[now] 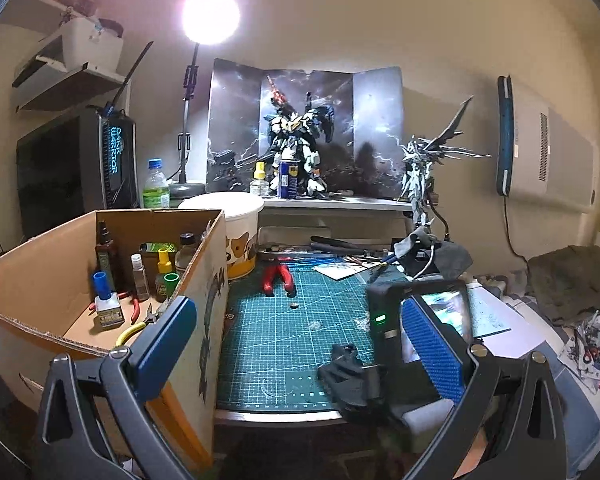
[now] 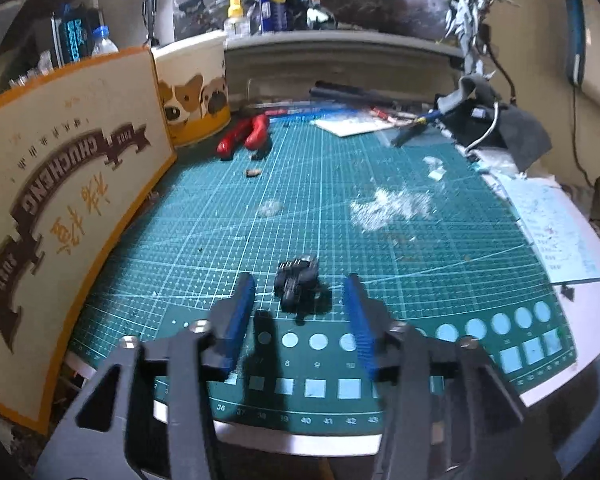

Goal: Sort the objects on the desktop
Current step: 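Lower the black part onto the mat and open the right gripper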

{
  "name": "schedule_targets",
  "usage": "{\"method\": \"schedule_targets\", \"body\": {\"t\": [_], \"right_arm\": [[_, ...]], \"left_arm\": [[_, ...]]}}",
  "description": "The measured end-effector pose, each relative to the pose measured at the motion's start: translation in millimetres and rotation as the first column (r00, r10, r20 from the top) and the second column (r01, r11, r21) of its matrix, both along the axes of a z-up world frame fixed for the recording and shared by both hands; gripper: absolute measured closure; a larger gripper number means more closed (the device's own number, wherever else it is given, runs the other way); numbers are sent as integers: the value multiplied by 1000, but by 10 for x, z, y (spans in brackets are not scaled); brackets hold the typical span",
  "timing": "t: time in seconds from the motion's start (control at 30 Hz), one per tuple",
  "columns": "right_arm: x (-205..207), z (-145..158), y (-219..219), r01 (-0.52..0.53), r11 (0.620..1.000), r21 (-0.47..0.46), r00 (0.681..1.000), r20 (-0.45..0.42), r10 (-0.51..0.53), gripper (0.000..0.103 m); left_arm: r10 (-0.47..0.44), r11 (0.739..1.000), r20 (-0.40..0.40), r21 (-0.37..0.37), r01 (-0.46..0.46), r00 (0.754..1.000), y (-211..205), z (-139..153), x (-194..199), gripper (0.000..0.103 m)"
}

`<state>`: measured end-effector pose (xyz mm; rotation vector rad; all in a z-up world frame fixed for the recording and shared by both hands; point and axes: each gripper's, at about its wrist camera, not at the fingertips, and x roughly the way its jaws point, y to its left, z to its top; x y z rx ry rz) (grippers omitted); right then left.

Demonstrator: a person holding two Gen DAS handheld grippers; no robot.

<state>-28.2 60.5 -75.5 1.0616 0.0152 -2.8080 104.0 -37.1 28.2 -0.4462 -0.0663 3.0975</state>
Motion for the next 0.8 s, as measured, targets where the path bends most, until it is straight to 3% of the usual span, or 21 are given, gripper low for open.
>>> {"method": "schedule_targets", "body": {"t": [0.4,0.8], "right_arm": [[221,531,525,94,990,103,986,-144,-79,41],[615,885,1305,161,979,123,969,-209,-133,41]], "left_arm": [[18,1000,12,-10,-17,1000,41,12,-83,0],[6,999,66,-37,-4,998,281,38,-346,0]]}}
